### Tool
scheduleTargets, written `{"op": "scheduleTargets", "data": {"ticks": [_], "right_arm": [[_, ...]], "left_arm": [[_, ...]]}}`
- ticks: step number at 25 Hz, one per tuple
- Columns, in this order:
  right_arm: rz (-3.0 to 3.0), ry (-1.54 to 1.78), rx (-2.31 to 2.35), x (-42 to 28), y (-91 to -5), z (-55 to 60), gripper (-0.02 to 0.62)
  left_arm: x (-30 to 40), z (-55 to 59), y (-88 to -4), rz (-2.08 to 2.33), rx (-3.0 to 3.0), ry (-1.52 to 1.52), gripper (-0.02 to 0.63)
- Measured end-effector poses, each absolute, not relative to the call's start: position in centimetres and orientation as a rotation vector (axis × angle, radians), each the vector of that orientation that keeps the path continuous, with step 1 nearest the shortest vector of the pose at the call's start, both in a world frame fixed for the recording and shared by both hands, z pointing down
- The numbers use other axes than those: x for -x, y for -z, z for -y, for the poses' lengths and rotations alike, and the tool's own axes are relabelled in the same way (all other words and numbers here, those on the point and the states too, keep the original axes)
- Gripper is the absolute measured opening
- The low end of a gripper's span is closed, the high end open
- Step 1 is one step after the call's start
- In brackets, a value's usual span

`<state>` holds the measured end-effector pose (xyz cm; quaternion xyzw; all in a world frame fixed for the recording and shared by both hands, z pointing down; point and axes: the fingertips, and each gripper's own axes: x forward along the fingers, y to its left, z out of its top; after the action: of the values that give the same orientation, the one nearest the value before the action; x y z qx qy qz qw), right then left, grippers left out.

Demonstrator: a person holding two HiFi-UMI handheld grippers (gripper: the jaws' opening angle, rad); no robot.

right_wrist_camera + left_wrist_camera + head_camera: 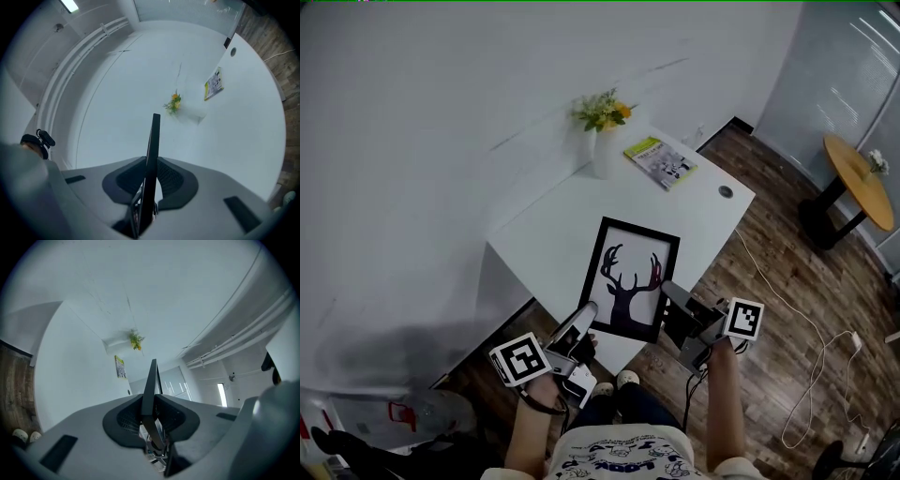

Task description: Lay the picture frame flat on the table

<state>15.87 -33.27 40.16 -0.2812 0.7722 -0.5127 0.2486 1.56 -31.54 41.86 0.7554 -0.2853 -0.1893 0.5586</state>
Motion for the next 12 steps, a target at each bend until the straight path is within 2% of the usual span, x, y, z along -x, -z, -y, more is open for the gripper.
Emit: {"op": "scheduleTargets", "data": {"ticks": [10, 12], "right_arm": [[-2.119, 1.531, 0.723, -17.0, -43.2, 37.0, 0.083], [-2.124, 1.553, 0.726, -17.3, -44.2, 37.6, 0.081]], "left_arm": [[-3.5, 34.0, -43.9, 0.738, -1.675, 0.496, 0.089], [-3.2, 34.3, -45.6, 0.803, -1.682, 0.423, 0.089]]}}
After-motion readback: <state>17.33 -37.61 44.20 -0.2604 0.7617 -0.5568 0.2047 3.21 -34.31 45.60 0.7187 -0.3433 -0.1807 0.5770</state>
